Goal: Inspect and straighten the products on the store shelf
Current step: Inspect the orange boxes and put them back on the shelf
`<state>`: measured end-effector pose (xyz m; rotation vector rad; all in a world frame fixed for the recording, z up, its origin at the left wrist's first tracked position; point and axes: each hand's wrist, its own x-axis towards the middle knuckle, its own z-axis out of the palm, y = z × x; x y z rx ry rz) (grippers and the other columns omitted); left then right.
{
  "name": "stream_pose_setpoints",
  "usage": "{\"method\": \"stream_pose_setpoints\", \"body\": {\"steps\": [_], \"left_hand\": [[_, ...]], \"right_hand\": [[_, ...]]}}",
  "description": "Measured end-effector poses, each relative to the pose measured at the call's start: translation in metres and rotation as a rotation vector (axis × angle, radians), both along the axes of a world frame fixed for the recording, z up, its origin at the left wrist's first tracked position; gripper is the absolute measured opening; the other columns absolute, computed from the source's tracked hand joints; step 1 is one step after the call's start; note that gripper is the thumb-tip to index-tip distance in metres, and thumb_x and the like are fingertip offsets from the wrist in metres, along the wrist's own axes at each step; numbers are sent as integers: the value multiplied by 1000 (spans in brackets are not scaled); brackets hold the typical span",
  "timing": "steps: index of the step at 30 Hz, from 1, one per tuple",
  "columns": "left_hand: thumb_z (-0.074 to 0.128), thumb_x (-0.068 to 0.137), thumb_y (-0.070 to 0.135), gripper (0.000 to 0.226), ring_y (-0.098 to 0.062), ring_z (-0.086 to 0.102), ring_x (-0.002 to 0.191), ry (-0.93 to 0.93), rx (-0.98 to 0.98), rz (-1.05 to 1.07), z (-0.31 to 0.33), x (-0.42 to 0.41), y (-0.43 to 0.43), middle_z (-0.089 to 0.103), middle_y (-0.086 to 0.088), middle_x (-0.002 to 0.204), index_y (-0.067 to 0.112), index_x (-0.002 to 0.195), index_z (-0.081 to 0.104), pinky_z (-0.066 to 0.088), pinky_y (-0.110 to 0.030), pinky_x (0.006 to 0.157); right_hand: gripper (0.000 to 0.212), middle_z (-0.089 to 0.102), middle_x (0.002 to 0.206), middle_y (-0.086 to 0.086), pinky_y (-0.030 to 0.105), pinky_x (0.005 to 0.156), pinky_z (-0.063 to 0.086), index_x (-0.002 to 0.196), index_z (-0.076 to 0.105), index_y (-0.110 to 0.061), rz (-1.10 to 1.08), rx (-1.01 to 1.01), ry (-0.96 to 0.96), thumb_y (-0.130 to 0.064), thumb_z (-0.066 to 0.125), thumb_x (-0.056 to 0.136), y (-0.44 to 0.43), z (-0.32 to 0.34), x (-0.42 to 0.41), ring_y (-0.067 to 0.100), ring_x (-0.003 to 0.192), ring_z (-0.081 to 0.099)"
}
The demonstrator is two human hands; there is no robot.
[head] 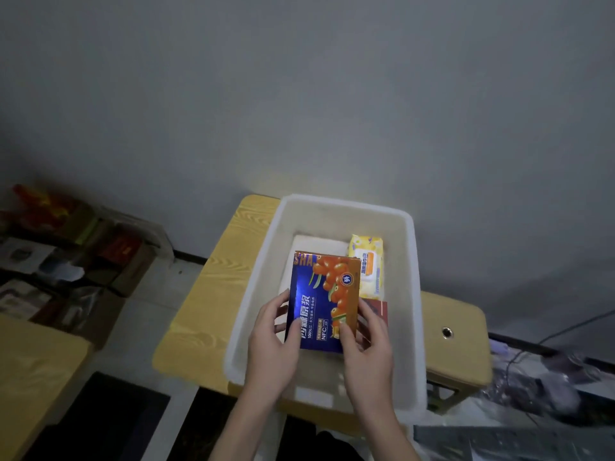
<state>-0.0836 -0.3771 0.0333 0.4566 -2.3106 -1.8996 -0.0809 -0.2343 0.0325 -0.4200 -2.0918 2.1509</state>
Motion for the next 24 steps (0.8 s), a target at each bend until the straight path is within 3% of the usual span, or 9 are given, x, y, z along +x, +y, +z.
{"method": "stream_pose_setpoints", "body": {"steps": [2, 7, 10, 14, 16, 18, 21, 23, 24], "left_hand": [[62, 98, 4, 44, -11, 62, 117, -12, -24, 15, 0, -29, 5, 61, 5, 133, 24, 137, 58, 51, -7, 75], [62, 98, 5, 46, 7, 58, 111, -29, -99, 43, -6, -92, 11, 57, 4, 132, 22, 141, 55, 50, -6, 77], [63, 99, 8, 47, 5, 57, 114, -56, -134, 25, -18, -122, 8, 57, 5, 132, 23, 141, 53, 50, -8, 77], [61, 98, 3, 47, 6, 58, 110, -105, -194, 10, -41, -159, 4, 56, -2, 135, 15, 143, 54, 47, -4, 75], [61, 97, 2, 48, 4, 58, 110, -123, -219, -8, -54, -176, 1, 56, -4, 135, 13, 142, 54, 46, -4, 77], [61, 97, 3, 47, 2, 58, 111, -146, -233, -26, -68, -190, -3, 55, -3, 136, 15, 142, 54, 46, -5, 80], [59, 98, 5, 48, 8, 57, 106, -177, -240, -52, -84, -207, -7, 51, 0, 135, 15, 144, 51, 47, -5, 82], [60, 98, 5, 50, 0, 59, 108, -192, -247, -65, -96, -218, -11, 51, -2, 135, 12, 146, 50, 50, -12, 90], [60, 97, 5, 51, -7, 60, 111, -198, -254, -77, -103, -223, -12, 51, -4, 135, 10, 146, 50, 52, -22, 97]], "right_hand": [[45, 57, 131, -8, 36, 87, 63, 133, 58, -30, -16, -22, -27, -2, 63, 99, 3, -6, -33, 3, 118, 63], [46, 56, 132, -7, 30, 92, 60, 143, 57, -16, 35, 56, -74, -3, 63, 99, 9, -19, -101, 8, 118, 64], [44, 56, 128, -14, 14, 82, 57, 142, 56, -16, 52, 76, -85, -5, 63, 100, 10, -28, -128, 8, 119, 64], [44, 57, 128, -9, 32, 94, 59, 142, 57, -16, 51, 132, -142, -5, 63, 100, 5, -45, -160, -2, 113, 64], [47, 57, 131, -3, 36, 95, 60, 144, 56, -14, 29, 169, -161, -4, 64, 99, 1, -58, -176, 2, 112, 66], [48, 57, 132, -2, 30, 88, 62, 145, 55, -14, 32, 195, -187, -4, 65, 99, -2, -72, -191, 9, 114, 68], [47, 55, 132, 0, 11, 71, 57, 145, 52, -11, 64, 202, -241, -10, 65, 100, -6, -91, -211, 15, 119, 64], [44, 56, 130, 4, 14, 74, 58, 141, 53, -7, 75, 279, -232, -9, 66, 99, -9, -104, -221, 17, 116, 65], [42, 57, 127, 6, 21, 80, 60, 138, 54, -3, 73, 340, -216, -6, 67, 98, -12, -110, -225, 20, 114, 66]]}}
